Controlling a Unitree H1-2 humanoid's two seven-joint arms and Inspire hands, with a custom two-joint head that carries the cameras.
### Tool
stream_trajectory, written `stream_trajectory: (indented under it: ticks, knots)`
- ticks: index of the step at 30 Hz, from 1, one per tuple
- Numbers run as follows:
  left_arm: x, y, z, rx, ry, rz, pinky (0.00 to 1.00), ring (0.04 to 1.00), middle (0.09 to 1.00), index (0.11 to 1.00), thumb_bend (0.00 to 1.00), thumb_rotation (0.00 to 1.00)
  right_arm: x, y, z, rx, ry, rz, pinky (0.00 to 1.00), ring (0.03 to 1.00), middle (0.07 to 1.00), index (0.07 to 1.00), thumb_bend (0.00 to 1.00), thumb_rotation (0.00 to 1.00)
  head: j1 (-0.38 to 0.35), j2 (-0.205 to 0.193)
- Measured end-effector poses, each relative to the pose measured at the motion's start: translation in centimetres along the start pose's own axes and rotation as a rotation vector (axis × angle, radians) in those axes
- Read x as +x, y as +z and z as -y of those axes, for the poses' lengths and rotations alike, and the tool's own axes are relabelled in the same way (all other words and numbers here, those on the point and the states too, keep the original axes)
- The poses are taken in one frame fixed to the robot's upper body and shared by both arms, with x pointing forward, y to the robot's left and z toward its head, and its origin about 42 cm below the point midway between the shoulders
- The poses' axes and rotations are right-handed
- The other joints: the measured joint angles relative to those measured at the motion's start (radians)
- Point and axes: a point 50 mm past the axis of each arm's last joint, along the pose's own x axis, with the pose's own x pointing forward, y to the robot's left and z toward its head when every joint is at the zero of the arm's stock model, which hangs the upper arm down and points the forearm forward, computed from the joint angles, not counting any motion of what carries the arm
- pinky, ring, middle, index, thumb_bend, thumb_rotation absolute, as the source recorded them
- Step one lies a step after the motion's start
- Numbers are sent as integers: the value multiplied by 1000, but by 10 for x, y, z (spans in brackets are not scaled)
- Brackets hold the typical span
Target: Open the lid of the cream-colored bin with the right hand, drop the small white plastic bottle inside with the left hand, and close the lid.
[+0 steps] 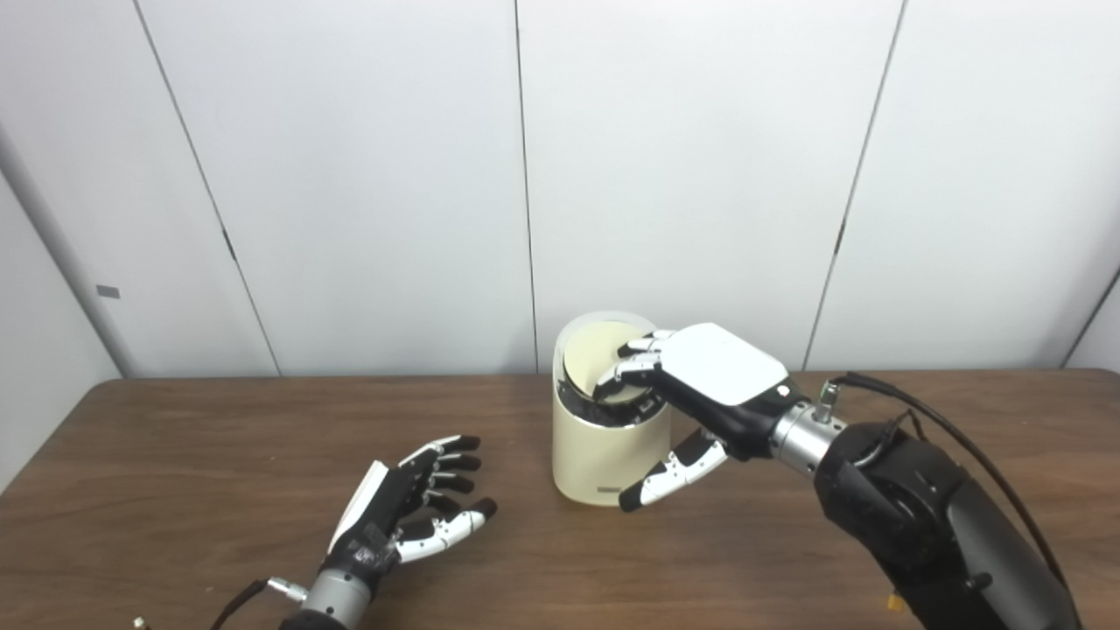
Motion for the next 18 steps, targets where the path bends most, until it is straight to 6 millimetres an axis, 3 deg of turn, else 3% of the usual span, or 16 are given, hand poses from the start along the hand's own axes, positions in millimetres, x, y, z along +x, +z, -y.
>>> stream_trajectory:
  ticks: [18]
  knots:
    - [1,1,6,-12,0,-5,632,722,786,842,567,238,3,-1,6,20,50,-4,925,887,741,760,747,630,9,-5]
